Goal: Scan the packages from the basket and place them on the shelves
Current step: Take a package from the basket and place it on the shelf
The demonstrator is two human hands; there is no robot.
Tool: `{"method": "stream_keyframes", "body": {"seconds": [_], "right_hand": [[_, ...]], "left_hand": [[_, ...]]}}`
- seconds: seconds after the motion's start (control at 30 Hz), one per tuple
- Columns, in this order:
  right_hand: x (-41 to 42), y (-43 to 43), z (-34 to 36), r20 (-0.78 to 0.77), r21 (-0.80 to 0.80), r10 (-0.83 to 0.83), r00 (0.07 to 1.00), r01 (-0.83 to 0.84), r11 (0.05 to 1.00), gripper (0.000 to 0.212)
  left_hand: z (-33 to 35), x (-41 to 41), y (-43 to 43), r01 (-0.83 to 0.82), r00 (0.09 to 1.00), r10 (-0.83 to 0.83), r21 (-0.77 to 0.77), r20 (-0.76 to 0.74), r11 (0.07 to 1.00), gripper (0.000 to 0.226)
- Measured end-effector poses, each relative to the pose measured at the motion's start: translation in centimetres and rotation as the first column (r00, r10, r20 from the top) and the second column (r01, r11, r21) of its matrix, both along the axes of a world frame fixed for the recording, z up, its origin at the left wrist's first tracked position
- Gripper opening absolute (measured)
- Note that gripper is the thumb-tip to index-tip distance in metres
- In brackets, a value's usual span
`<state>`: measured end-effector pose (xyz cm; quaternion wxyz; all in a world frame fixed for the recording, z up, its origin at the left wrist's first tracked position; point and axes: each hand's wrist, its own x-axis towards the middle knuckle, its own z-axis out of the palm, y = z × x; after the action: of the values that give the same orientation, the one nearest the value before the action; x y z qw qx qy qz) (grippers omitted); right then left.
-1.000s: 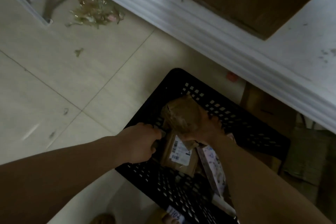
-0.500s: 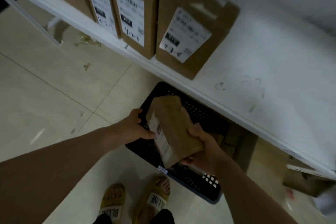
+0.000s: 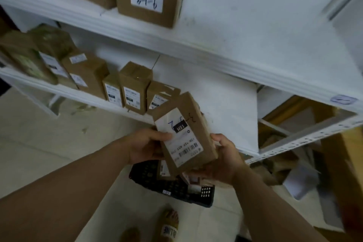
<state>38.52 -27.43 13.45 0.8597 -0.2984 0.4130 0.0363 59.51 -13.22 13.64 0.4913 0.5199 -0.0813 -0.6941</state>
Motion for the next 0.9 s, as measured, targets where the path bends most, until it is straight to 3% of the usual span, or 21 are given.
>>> {"method": "stream_keyframes", "body": {"seconds": [0.1,0.2,0.3,0.37,0.43,0.53,0.63,0.73,0.8,0.9], "right_hand": [[-1.9,0.5,4.7,0.032,-0.111,-0.088,0.996,0.091,0.990,0.057],[-3.8,0.6,8.1,0.074,-0.232,-0.148,0.986,0.161,0.959,0.080],[-5.2,1.0,10.9,0.037,-0.391,-0.126,0.991,0.130,0.911,0.101],[-6.7,0.8,12.1,-0.005,-0.466,-0.178,0.984,0.155,0.871,0.095],[-8.9,0.0,13.2,-0.065,-0.541,-0.264,0.962,0.188,0.820,0.083],[-13.5,-1.4,15.3,-0.198,-0.663,-0.321,0.926,0.115,0.740,0.073],[-18.7,-3.7,16.3,-0.281,-0.718,-0.293,0.914,0.003,0.696,0.069],[-23.3,-6.2,17.1,-0.365,-0.742,-0.185,0.913,-0.165,0.650,0.073],[-26.3,-7.5,18.0,-0.444,-0.735,-0.112,0.889,-0.290,0.613,0.081],[-30.7,-9.5,19.4,-0.548,-0.696,-0.008,0.837,-0.451,0.559,0.102]], "left_hand": [[5.0,-1.1,-0.4,-0.077,0.994,0.078,-0.024,0.071,0.997,0.050],[8.6,-2.7,-1.3,-0.145,0.987,0.150,-0.085,0.051,0.986,0.044],[10.7,-5.3,-2.2,-0.167,0.985,0.170,-0.137,0.016,0.976,0.045],[11.2,-7.4,-2.8,-0.092,0.993,0.099,-0.110,0.058,0.990,0.040],[11.8,-9.5,-3.1,0.077,0.974,-0.086,0.052,0.211,0.996,0.033],[12.5,-12.1,-4.1,0.292,0.822,-0.406,0.317,0.399,0.902,0.029],[13.6,-14.9,-6.9,0.308,0.706,-0.395,0.247,0.588,0.919,0.020],[15.3,-19.8,-10.2,0.349,0.590,-0.322,0.125,0.740,0.929,0.054],[16.3,-24.3,-12.2,0.460,0.514,-0.383,0.131,0.767,0.878,0.088],[16.8,-31.0,-15.3,0.613,0.384,-0.487,0.178,0.785,0.770,0.113]]}}
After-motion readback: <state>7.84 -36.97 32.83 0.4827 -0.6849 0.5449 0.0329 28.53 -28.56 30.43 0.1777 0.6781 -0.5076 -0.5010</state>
